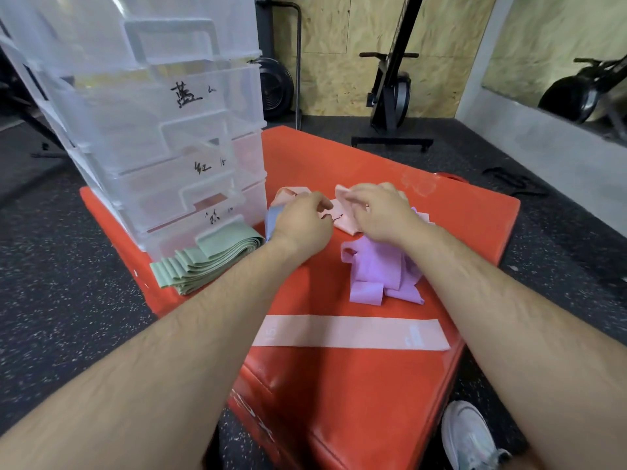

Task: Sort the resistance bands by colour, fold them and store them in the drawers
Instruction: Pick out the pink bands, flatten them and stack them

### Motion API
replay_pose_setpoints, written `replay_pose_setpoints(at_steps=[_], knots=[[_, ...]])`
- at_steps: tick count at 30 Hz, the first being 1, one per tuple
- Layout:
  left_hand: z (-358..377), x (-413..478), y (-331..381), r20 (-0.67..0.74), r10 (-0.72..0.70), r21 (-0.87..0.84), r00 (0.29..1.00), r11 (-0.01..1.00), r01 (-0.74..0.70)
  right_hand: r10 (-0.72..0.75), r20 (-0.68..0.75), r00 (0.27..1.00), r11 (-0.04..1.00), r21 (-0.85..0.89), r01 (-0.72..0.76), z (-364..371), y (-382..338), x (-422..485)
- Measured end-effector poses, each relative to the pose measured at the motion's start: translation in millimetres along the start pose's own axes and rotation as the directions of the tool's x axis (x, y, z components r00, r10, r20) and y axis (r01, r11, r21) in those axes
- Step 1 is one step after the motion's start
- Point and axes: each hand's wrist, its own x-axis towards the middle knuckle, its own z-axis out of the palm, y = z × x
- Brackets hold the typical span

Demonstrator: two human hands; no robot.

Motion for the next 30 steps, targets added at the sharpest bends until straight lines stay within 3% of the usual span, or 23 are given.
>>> replay_pose_setpoints(at_steps=[4,9,13,16,20,27,30], knots=[[-17.9,-6.0,10.2,-0.088,0.090,-0.123,0.992,0.987,-0.101,-0.096,-0.210,0.973,0.933,0.323,0.161,-40.0,-10.1,-11.4],[-46.9,-21.8,33.9,-0.191,0.139,-0.326,0.972,0.925,-0.196,-0.106,-0.392,0.914,0.866,0.414,0.279,-92.1,-33.9,-38.2],[-70.8,-43.9,56.1,-0.162,0.143,-0.496,0.976,0.844,-0.206,-0.124,-0.478,0.869,0.832,0.427,0.353,-130.7,-52.3,-64.5],[-83.3,-60.8,70.5,-0.157,0.186,-0.545,0.970,0.803,-0.242,-0.089,-0.459,0.884,0.795,0.502,0.341,-147.3,-60.0,-80.7],[-86.2,-74.7,74.6,-0.111,0.132,-0.605,0.985,0.778,-0.173,-0.043,-0.351,0.935,0.746,0.611,0.263,-143.2,-58.0,-96.7],[-87.6,-92.3,75.4,-0.006,0.100,-0.666,0.995,0.742,-0.078,-0.027,-0.193,0.981,0.829,0.544,0.130,-118.8,-44.8,-117.4],[-87.1,-96.1,78.2,0.018,0.092,-0.701,0.996,0.711,-0.053,0.033,-0.229,0.973,0.866,0.493,0.087,-113.5,-46.7,-118.3]])
